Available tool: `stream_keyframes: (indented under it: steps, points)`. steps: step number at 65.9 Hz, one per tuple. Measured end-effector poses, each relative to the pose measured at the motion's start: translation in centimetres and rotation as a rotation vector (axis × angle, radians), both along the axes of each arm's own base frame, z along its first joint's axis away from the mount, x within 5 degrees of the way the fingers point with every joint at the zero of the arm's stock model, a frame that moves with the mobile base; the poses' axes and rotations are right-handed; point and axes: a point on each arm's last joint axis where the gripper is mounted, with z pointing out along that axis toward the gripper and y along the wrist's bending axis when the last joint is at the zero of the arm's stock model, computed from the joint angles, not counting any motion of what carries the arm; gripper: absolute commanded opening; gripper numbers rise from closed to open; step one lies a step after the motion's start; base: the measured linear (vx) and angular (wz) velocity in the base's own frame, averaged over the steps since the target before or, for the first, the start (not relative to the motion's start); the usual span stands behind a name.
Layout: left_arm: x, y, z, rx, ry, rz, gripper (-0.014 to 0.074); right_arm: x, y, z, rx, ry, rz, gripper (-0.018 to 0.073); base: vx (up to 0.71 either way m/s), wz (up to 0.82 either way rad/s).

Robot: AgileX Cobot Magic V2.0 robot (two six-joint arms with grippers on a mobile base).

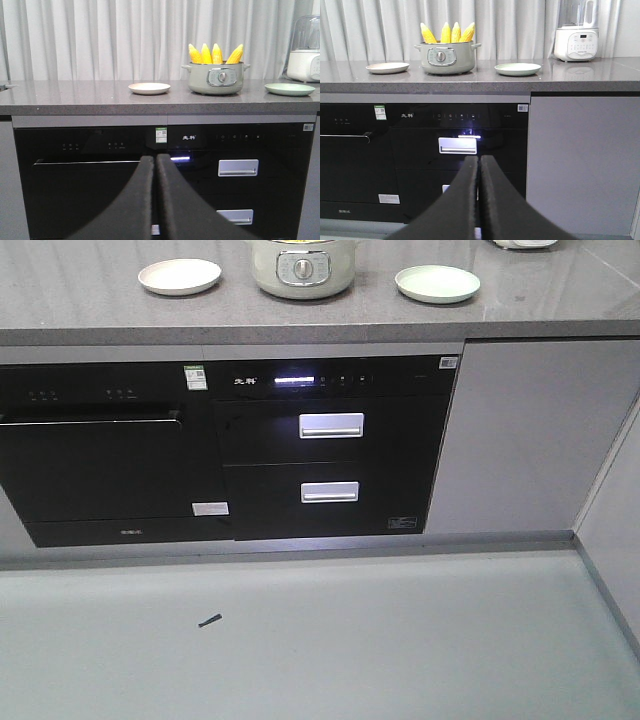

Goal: Distribute corn equally
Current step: 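Continue driving forward toward the pot of corn on the counter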

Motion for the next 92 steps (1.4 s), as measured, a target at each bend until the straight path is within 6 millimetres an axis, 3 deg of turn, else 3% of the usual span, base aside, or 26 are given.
stream_keyframes:
  steps: [92]
  points:
    - [0.0,0.0,0.0,0.0,0.0,0.0,-0.0006,0.0,0.0,0.0,0.0,0.0,0.0,-0.0001,0.09,0.0]
